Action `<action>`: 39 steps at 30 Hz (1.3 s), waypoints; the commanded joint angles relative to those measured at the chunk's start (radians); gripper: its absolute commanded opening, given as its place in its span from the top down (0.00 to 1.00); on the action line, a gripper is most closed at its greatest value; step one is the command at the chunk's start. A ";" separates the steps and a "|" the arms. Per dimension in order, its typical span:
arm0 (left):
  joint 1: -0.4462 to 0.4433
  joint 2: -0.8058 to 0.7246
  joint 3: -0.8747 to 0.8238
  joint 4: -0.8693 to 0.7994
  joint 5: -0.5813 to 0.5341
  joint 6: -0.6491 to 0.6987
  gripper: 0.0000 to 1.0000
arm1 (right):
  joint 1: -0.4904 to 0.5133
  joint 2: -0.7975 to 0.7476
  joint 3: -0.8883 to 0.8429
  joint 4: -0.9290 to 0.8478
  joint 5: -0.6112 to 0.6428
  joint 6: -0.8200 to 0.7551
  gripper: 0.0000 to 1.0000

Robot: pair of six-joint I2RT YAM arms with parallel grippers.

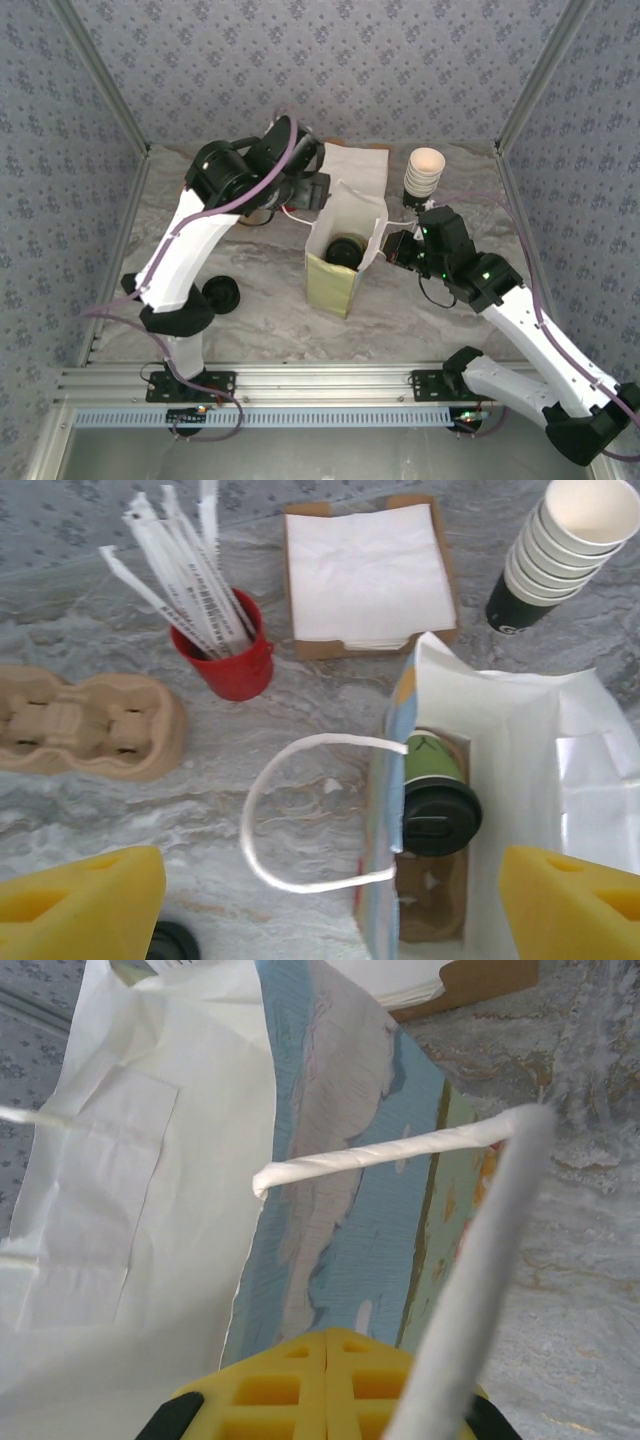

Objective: Pack the takeout coffee

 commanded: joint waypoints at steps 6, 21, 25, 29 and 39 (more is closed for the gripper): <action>0.162 -0.375 -0.561 0.177 0.042 0.082 0.14 | -0.065 0.066 0.080 -0.039 -0.093 -0.090 0.96; 0.674 -0.646 -1.251 0.923 0.455 0.235 0.15 | -0.104 0.103 0.135 -0.054 -0.125 -0.127 0.90; 0.730 -0.598 -1.336 1.129 0.504 0.183 0.18 | -0.107 0.104 0.132 -0.043 -0.129 -0.127 0.90; 0.752 -0.521 -1.379 1.283 0.536 0.124 0.21 | -0.108 0.107 0.124 -0.029 -0.137 -0.121 0.90; 0.754 -0.277 -1.324 1.469 0.574 0.092 0.31 | -0.101 0.111 0.108 -0.013 -0.153 -0.116 0.90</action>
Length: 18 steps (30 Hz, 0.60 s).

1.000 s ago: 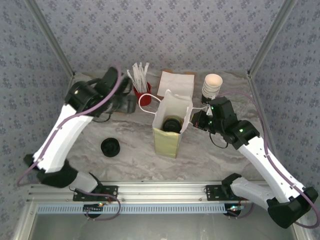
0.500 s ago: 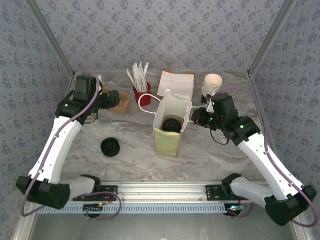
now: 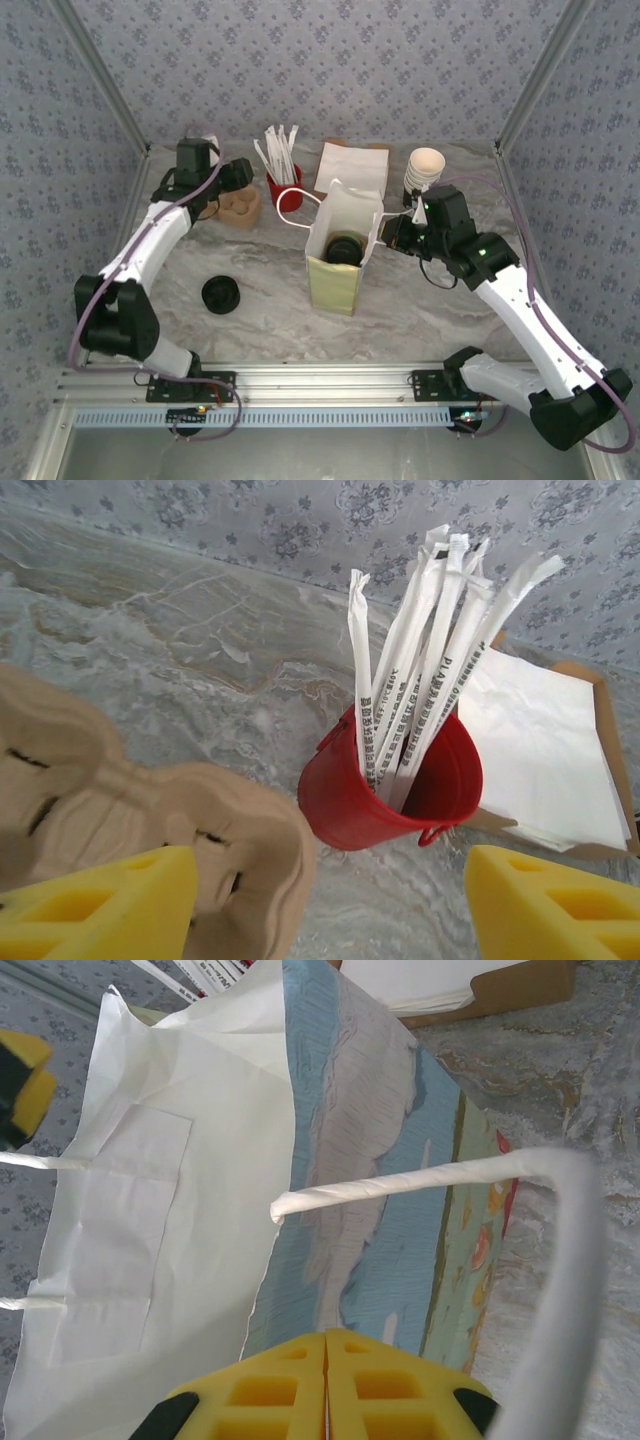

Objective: Pack the takeout coffee

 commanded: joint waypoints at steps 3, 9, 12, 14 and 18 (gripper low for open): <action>0.004 0.102 0.076 0.116 0.030 -0.028 0.35 | 0.000 -0.002 0.006 0.007 -0.013 -0.014 0.90; 0.004 0.231 0.152 0.140 0.065 -0.046 0.39 | 0.000 -0.007 0.008 0.006 -0.015 -0.020 0.90; 0.005 0.285 0.190 0.147 0.079 -0.054 0.41 | -0.001 -0.006 0.008 0.004 -0.015 -0.022 0.90; 0.005 0.318 0.215 0.147 0.083 -0.055 0.43 | -0.002 -0.007 0.006 0.005 -0.017 -0.023 0.90; 0.005 0.369 0.253 0.156 0.094 -0.054 0.45 | -0.003 -0.007 0.006 0.007 -0.022 -0.028 0.90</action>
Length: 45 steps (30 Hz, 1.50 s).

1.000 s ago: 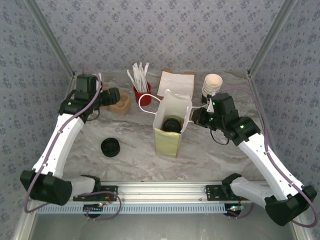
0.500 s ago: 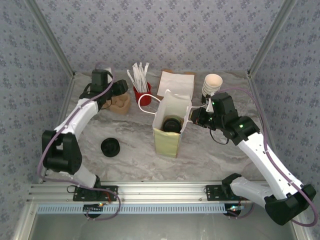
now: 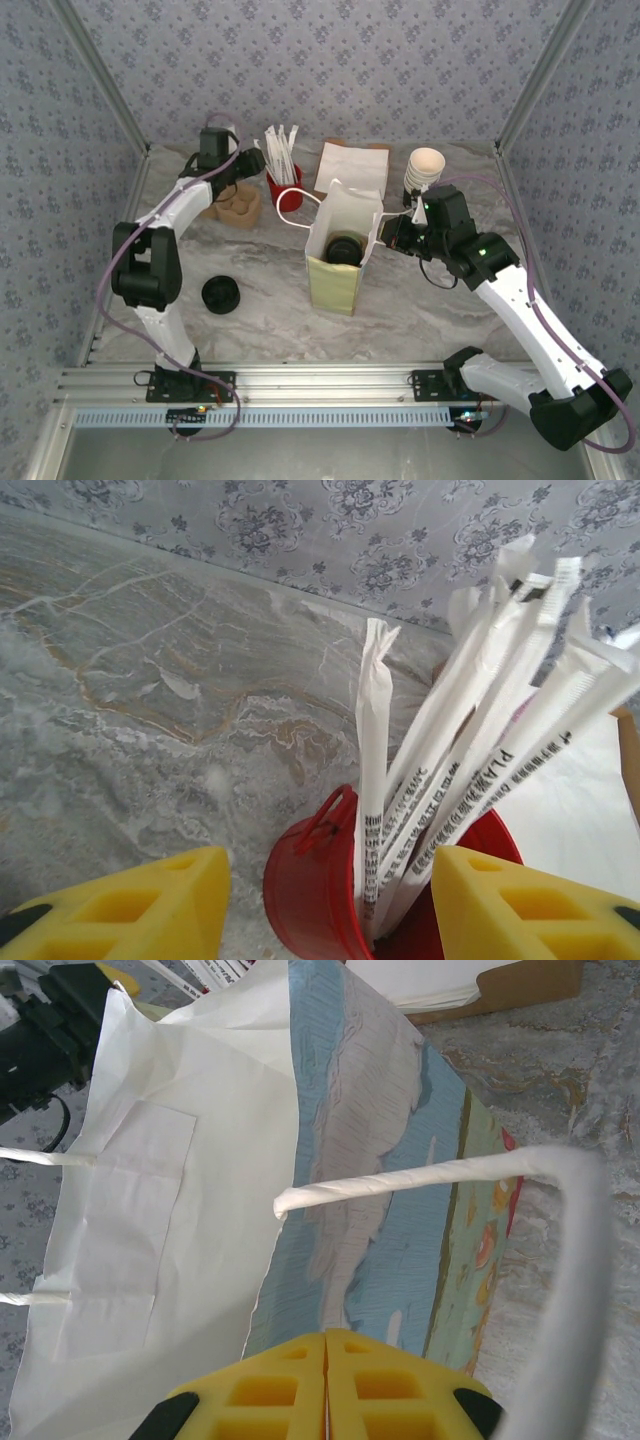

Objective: Pack the takeout coffee

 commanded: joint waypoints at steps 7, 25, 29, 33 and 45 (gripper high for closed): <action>0.005 0.075 0.082 0.050 0.061 0.000 0.50 | -0.003 -0.002 -0.005 0.015 -0.023 -0.029 0.90; 0.013 0.159 0.206 0.000 0.090 0.010 0.54 | -0.007 0.005 0.001 0.009 -0.027 -0.032 0.90; 0.016 0.170 0.211 0.003 0.089 0.012 0.58 | -0.008 0.003 0.003 0.009 -0.025 -0.034 0.90; 0.018 0.172 0.218 0.001 0.097 0.018 0.62 | -0.009 0.004 0.006 0.009 -0.026 -0.035 0.90; 0.021 0.198 0.262 -0.024 0.110 0.032 0.67 | -0.013 0.011 0.005 0.011 -0.029 -0.037 0.90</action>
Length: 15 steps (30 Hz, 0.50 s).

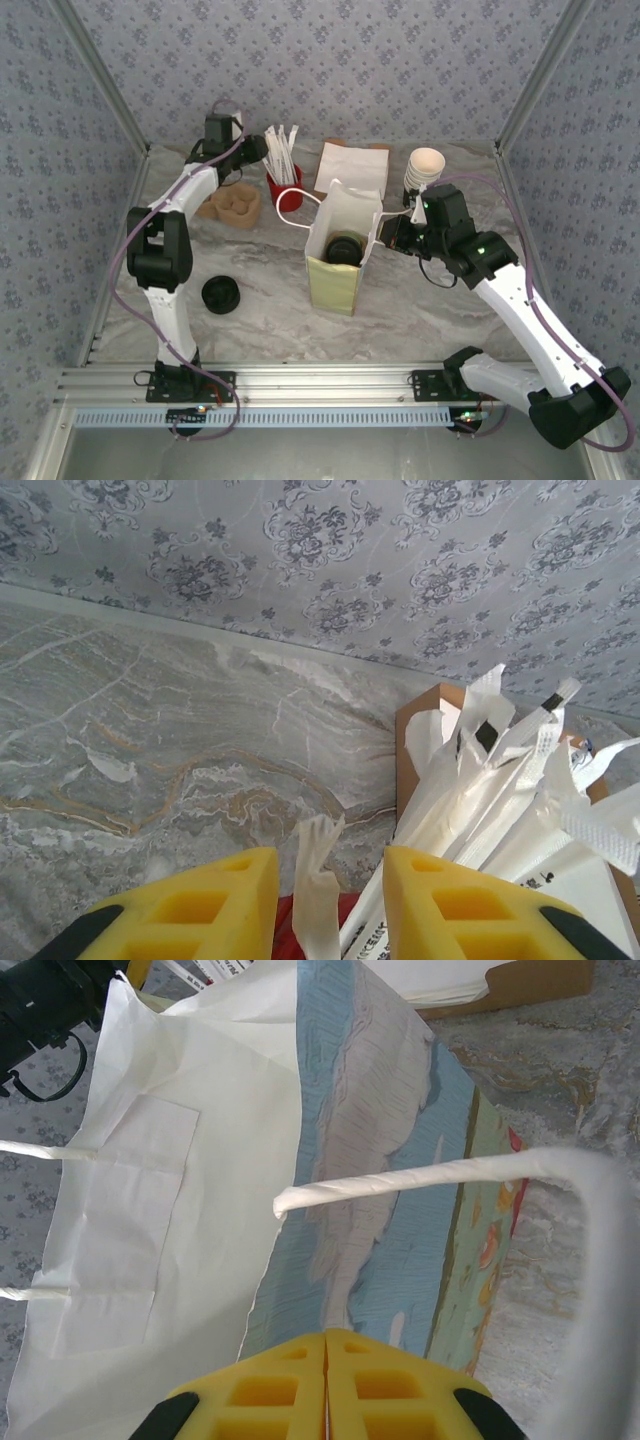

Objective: Pack the takeout coffee

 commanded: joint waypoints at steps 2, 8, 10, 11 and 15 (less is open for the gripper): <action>0.008 0.028 0.039 -0.022 0.023 0.026 0.70 | -0.008 0.001 0.006 0.007 -0.008 -0.022 0.90; 0.008 0.023 0.046 -0.034 0.019 0.034 0.78 | -0.011 0.001 0.004 0.005 -0.012 -0.025 0.90; 0.009 0.010 0.039 -0.036 0.017 0.039 0.80 | -0.012 0.001 0.003 0.005 -0.012 -0.027 0.90; 0.008 0.002 0.035 -0.035 0.014 0.042 0.81 | -0.013 0.001 0.003 0.005 -0.012 -0.027 0.90; 0.008 -0.052 0.000 -0.025 0.007 0.050 0.88 | -0.015 0.003 -0.001 0.009 -0.011 -0.026 0.89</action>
